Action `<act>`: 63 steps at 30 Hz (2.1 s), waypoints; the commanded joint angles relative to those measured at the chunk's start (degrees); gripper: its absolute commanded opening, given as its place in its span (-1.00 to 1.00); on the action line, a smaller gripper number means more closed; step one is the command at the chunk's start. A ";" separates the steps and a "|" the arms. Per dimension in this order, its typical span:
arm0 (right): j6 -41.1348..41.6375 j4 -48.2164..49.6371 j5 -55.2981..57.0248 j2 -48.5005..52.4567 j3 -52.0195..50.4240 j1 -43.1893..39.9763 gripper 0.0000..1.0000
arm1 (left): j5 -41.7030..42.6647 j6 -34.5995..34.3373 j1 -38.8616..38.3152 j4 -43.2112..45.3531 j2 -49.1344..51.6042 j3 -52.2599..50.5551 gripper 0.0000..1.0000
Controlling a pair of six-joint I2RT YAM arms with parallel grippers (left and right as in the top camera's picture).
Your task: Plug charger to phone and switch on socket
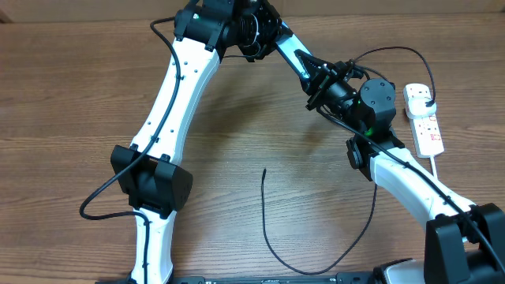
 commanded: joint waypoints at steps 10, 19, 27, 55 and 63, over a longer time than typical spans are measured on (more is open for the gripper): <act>7.89 0.61 -0.31 -0.68 1.38 0.00 -0.92 | -1.88 1.40 0.26 0.39 -0.50 0.55 -0.88; 7.89 2.45 0.55 -0.68 1.38 0.00 -0.92 | 0.33 1.40 0.26 4.09 -0.50 0.55 -0.80; 7.89 4.70 1.18 -0.68 1.38 0.00 -0.92 | 2.93 1.40 0.26 7.19 -0.50 0.55 -0.77; 7.89 4.63 1.16 -0.68 1.38 0.00 -0.92 | 4.55 3.37 0.28 10.16 -0.50 0.55 -0.84; 7.89 4.61 0.92 -0.68 1.38 0.02 -0.92 | 4.55 3.15 0.28 10.47 -0.50 0.55 -0.91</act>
